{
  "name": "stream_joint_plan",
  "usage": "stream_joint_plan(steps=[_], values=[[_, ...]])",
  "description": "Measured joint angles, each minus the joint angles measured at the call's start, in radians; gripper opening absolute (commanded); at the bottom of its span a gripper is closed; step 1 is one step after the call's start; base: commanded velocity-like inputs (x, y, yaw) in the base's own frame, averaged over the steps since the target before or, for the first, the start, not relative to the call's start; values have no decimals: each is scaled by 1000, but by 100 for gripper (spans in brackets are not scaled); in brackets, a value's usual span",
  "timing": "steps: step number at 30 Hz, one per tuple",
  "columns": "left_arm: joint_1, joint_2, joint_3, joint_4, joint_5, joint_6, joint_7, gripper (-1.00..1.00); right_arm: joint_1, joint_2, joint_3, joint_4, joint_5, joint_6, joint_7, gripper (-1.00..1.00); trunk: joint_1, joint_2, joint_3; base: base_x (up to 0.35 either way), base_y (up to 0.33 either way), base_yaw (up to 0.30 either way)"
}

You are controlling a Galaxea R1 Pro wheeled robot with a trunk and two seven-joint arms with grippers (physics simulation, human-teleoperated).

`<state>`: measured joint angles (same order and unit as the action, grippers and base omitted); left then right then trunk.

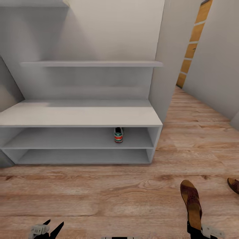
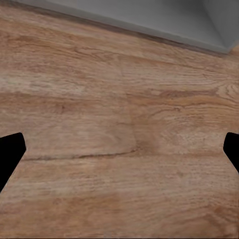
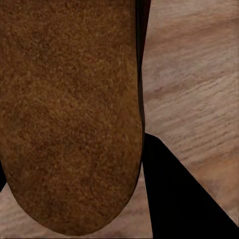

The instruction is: Pick up the two gym shoes and the two sandals from the corridor floor and place them onto the hallstand (shoe rack) in the corridor, making sure they are on the rack and not on the floor. Arrange them so the two gym shoes are next to each other and the two sandals are next to each other.

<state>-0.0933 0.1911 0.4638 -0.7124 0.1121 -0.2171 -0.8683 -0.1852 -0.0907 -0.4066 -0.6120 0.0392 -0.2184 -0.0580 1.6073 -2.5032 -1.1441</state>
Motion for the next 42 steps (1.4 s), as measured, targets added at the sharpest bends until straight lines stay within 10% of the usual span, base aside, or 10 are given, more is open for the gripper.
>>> stream_joint_plan(steps=[42], values=[[1,1,3,0,0,1,0,100,0,0,0,2,0,0,0,-100,0,0,0,-78,297,0]])
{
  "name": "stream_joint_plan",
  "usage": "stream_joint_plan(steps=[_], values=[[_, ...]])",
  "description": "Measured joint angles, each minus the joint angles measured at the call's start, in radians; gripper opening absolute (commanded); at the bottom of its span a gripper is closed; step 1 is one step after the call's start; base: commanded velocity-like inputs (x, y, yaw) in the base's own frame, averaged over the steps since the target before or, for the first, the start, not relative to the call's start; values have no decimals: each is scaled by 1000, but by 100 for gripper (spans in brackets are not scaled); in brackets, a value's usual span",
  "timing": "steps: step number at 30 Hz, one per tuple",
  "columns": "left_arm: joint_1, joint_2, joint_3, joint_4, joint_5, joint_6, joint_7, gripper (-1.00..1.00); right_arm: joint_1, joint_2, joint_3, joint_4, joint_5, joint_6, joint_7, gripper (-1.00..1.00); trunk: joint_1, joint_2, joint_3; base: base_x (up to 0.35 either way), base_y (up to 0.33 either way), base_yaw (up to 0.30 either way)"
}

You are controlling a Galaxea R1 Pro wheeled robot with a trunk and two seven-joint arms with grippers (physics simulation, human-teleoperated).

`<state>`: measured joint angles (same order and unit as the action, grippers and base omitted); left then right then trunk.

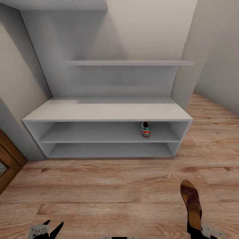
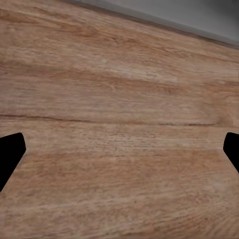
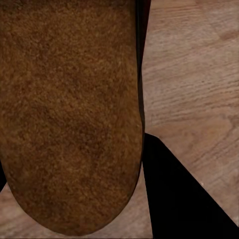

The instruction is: Pick up the two gym shoes and the two sandals from the corridor floor and place them onto the hallstand (shoe rack) in the corridor, making sure they are on the rack and not on the floor. Arrange them so the two gym shoes are next to each other and the two sandals are next to each other.

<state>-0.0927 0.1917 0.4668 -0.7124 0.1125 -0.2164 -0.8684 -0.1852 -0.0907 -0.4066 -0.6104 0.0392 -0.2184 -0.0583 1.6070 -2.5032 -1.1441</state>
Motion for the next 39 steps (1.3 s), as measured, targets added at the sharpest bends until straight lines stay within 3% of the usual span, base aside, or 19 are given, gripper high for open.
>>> stream_joint_plan(steps=[39], values=[[0,2,2,0,1,-1,-1,100,0,0,0,0,0,0,0,-100,0,0,0,-42,301,0]])
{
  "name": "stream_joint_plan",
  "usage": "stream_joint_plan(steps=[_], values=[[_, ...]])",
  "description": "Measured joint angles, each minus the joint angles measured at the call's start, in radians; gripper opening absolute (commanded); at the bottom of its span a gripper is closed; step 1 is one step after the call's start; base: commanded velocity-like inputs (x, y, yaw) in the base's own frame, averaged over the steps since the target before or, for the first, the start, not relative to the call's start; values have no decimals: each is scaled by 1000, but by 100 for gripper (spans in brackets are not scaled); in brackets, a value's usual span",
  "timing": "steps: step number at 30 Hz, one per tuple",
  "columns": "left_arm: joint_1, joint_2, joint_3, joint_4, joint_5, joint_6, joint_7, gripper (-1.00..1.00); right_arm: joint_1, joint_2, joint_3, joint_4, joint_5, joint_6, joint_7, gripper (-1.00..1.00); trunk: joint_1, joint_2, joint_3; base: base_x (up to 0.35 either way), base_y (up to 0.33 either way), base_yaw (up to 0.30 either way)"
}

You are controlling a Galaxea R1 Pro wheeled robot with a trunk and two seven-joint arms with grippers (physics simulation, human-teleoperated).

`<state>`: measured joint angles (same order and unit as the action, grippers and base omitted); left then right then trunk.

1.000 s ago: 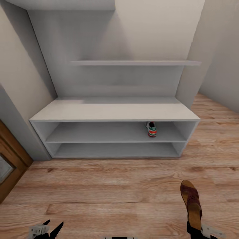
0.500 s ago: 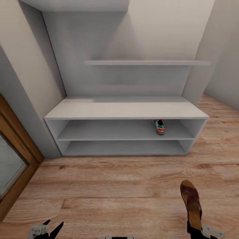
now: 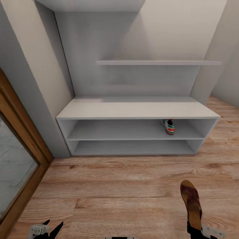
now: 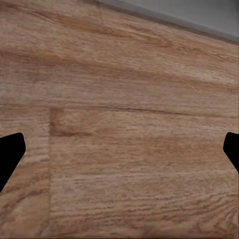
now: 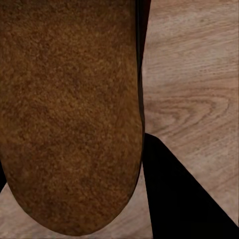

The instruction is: Pick up the two gym shoes and the two sandals from the corridor floor and place them onto the hallstand (shoe rack) in the corridor, making sure they are on the rack and not on the floor. Arrange them so the two gym shoes are next to each other and the two sandals are next to each other.

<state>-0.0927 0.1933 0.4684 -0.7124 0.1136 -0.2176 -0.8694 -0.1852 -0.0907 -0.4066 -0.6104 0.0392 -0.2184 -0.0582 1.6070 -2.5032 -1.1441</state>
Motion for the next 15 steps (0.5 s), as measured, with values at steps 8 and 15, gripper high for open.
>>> stream_joint_plan(steps=[8,15], values=[[0,0,1,0,0,0,0,100,0,0,0,0,0,0,0,-100,0,0,0,0,309,0],[0,0,1,0,0,1,1,100,0,-1,0,0,0,0,2,-100,0,0,0,-44,289,0]])
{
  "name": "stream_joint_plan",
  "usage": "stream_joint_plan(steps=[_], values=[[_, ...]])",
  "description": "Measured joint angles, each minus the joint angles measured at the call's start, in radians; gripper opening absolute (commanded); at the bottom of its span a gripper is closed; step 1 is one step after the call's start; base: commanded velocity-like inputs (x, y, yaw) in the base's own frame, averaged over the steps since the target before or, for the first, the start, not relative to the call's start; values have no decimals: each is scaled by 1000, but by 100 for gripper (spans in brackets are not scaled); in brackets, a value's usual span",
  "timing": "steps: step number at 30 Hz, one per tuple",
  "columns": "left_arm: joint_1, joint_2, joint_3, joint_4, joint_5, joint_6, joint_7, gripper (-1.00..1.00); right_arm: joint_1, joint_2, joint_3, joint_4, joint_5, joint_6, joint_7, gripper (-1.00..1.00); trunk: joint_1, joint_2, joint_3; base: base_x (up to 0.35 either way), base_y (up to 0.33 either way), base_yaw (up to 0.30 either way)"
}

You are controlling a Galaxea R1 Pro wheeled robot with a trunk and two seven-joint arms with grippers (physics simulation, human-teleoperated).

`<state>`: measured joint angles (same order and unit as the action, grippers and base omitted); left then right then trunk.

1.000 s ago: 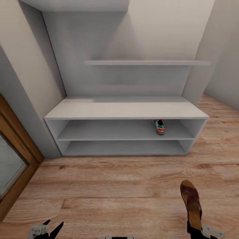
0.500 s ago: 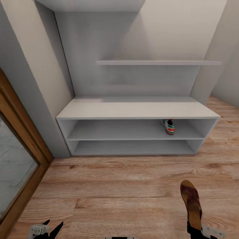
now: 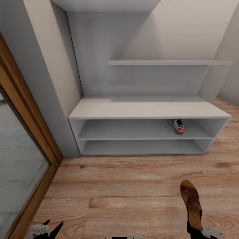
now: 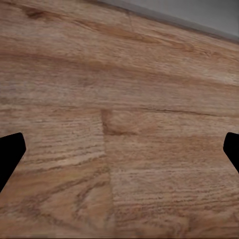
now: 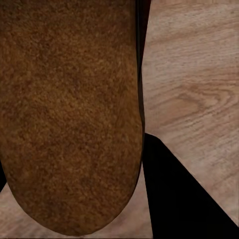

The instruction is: Pick up the two gym shoes and the two sandals from the corridor floor and place them onto the hallstand (shoe rack) in the corridor, making sure they are on the rack and not on the floor. Arrange them so the two gym shoes are next to each other and the two sandals are next to each other.

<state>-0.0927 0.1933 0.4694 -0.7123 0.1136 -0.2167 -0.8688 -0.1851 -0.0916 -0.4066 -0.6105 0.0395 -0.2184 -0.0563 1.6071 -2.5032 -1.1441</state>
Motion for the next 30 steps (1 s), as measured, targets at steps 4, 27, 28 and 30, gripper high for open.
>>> stream_joint_plan(steps=[4,27,28,30], values=[[0,0,0,0,0,0,0,100,0,0,0,0,2,0,2,-100,0,0,0,-104,157,0],[0,-7,-9,2,-57,-4,-2,100,0,3,5,-5,1,2,4,-100,0,0,0,-6,7,0],[0,-8,-8,2,-66,-4,-2,100,0,3,5,-5,1,2,4,-100,0,0,0,0,0,0],[0,-9,-8,2,-89,-4,-1,100,0,4,6,-7,1,2,3,-100,0,0,0,0,0,0]])
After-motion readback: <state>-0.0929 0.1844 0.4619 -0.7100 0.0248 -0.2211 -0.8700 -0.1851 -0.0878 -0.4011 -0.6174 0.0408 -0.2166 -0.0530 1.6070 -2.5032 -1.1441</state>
